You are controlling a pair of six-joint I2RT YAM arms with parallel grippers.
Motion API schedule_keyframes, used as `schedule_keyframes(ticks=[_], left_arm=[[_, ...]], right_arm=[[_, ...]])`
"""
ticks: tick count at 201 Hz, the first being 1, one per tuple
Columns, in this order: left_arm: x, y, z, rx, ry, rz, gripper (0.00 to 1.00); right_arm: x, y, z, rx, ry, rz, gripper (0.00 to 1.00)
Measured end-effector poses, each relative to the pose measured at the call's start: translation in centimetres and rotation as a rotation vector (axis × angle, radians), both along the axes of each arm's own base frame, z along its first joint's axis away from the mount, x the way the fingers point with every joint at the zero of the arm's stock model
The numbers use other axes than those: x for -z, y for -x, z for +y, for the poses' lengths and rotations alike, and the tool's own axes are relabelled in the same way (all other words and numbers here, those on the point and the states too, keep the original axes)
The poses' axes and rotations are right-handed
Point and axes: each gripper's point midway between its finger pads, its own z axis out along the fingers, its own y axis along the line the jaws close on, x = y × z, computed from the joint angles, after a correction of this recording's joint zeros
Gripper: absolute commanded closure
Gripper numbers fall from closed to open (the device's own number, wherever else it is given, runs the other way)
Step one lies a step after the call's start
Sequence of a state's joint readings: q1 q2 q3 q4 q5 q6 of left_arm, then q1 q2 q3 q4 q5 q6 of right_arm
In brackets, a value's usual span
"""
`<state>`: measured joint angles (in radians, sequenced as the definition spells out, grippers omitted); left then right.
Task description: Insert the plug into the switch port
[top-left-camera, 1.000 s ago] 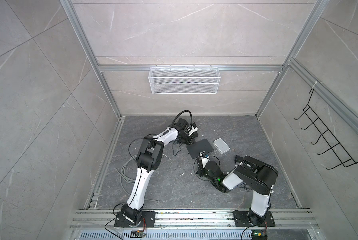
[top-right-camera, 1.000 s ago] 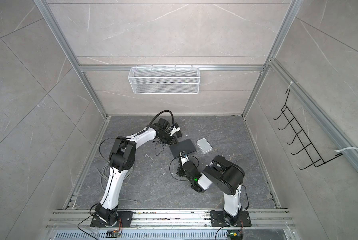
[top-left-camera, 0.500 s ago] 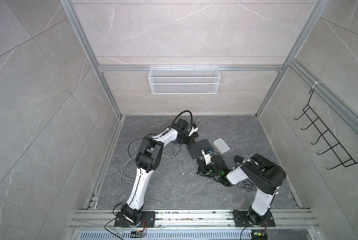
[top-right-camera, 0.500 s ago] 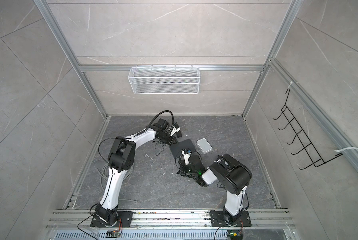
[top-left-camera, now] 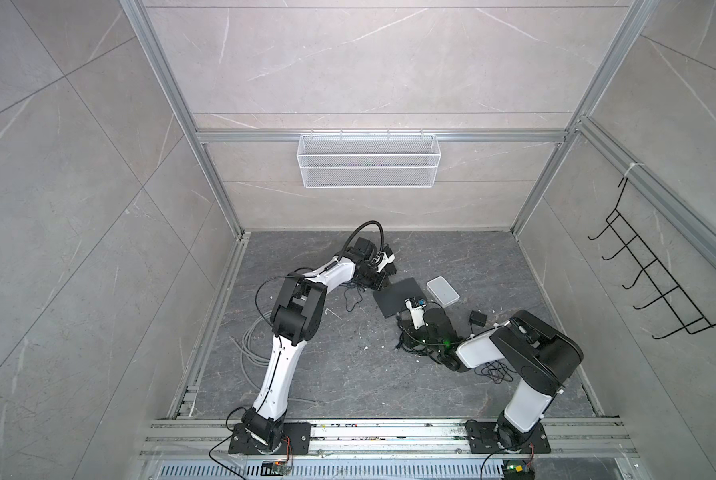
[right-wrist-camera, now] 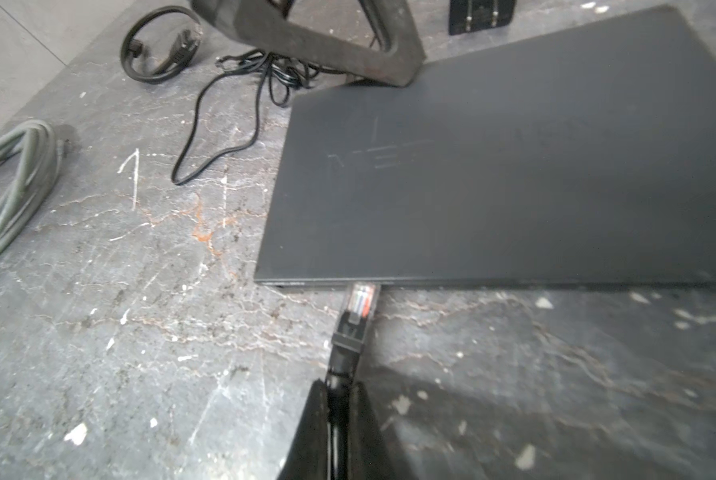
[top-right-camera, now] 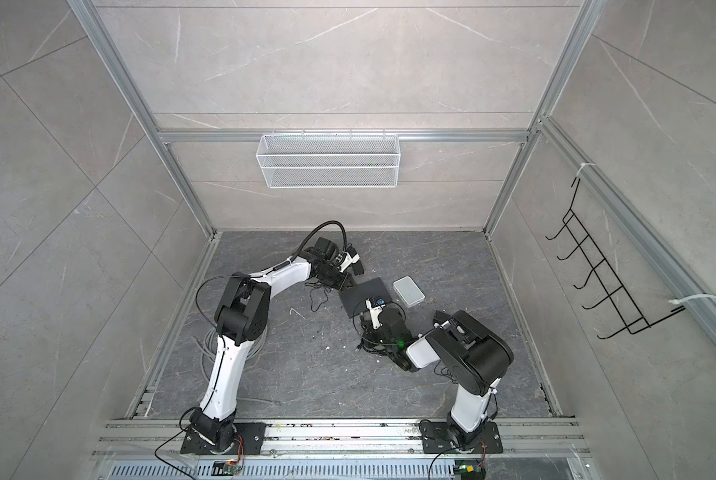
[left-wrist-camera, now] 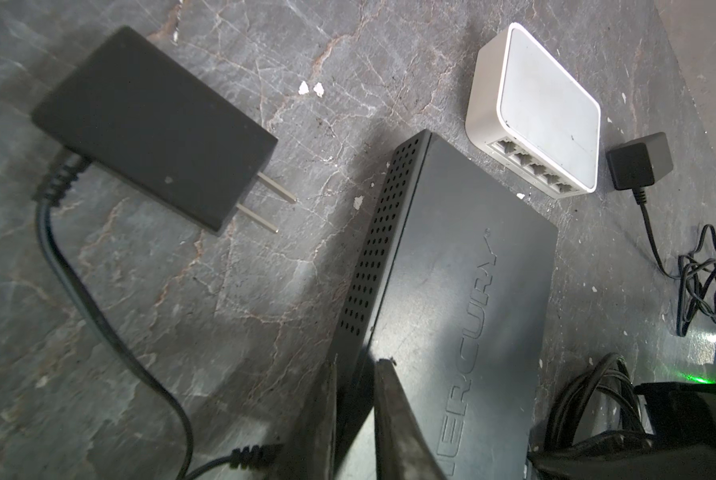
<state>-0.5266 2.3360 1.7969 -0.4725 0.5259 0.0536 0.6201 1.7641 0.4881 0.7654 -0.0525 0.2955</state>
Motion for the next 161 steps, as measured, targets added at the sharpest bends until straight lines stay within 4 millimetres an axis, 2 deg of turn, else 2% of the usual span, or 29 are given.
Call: schedule_keyframes(ticks=[161], left_arm=[[0.00, -0.07, 0.03, -0.020, 0.003, 0.013, 0.83]], right_arm=[[-0.04, -0.01, -0.33, -0.027, 0.040, -0.061, 1.00]])
